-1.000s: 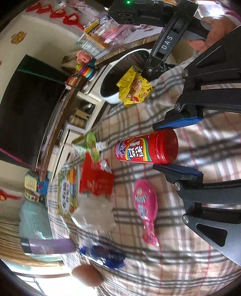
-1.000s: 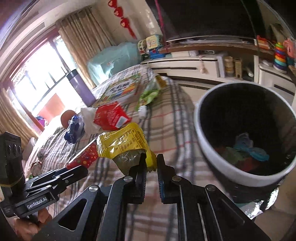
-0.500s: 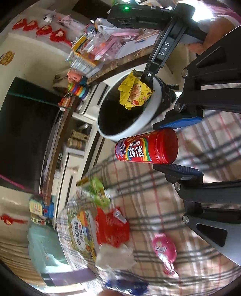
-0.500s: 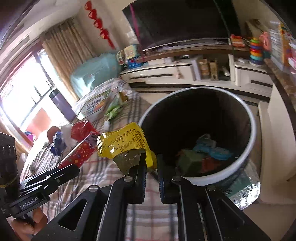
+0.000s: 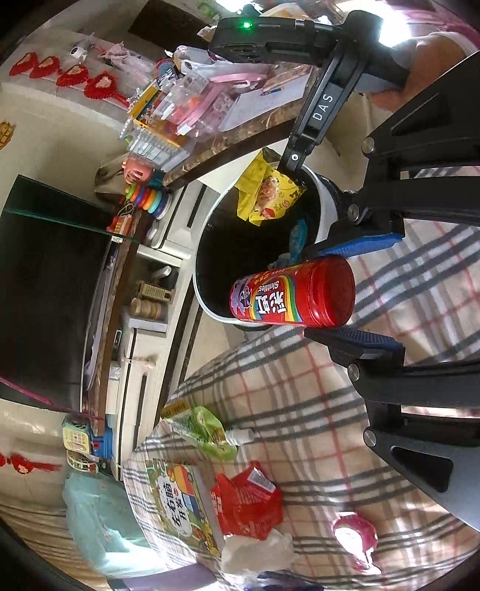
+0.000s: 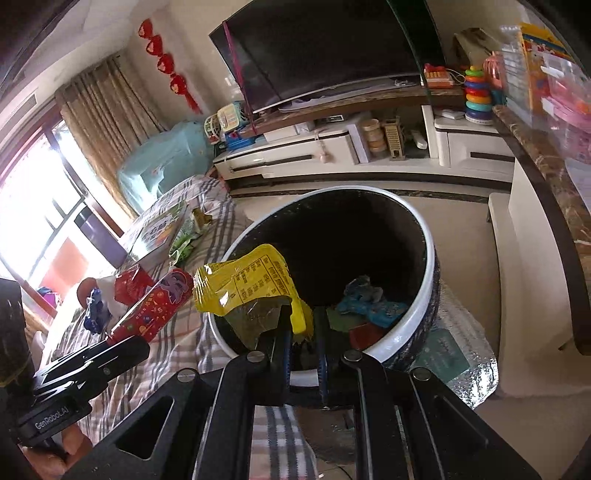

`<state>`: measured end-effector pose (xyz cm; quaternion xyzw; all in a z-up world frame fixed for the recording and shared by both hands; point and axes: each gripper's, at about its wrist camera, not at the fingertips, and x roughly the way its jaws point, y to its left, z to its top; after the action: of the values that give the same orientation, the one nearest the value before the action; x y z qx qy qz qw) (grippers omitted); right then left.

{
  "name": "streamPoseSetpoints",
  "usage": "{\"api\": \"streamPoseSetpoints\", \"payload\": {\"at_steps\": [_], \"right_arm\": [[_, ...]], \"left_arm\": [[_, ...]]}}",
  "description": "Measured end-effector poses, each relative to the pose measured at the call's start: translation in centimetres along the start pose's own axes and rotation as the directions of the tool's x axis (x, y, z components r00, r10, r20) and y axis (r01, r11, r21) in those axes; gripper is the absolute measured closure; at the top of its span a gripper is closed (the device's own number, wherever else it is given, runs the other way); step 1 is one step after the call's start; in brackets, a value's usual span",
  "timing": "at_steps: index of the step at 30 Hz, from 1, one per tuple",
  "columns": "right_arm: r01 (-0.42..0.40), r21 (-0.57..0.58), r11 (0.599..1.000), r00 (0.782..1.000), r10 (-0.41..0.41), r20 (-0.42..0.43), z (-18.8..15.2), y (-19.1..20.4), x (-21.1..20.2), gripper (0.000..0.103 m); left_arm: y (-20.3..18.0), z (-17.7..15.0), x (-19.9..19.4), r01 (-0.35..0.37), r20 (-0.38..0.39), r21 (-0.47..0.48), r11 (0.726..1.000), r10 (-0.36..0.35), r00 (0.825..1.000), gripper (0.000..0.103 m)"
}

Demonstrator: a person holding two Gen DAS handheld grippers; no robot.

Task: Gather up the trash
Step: 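Carry the Skittles tube and yellow snack bag over the bin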

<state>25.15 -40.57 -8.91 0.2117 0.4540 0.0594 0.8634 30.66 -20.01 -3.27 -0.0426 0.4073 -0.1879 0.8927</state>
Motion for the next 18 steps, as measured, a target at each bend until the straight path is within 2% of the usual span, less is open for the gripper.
{"api": "streamPoseSetpoints", "payload": {"at_steps": [18], "right_arm": [[0.031, 0.001, 1.0, 0.999, -0.031, -0.008, 0.9, -1.3, 0.4, 0.092]], "left_arm": [[-1.7, 0.9, 1.8, 0.01, -0.015, 0.032, 0.999, -0.01, 1.0, 0.069]]}}
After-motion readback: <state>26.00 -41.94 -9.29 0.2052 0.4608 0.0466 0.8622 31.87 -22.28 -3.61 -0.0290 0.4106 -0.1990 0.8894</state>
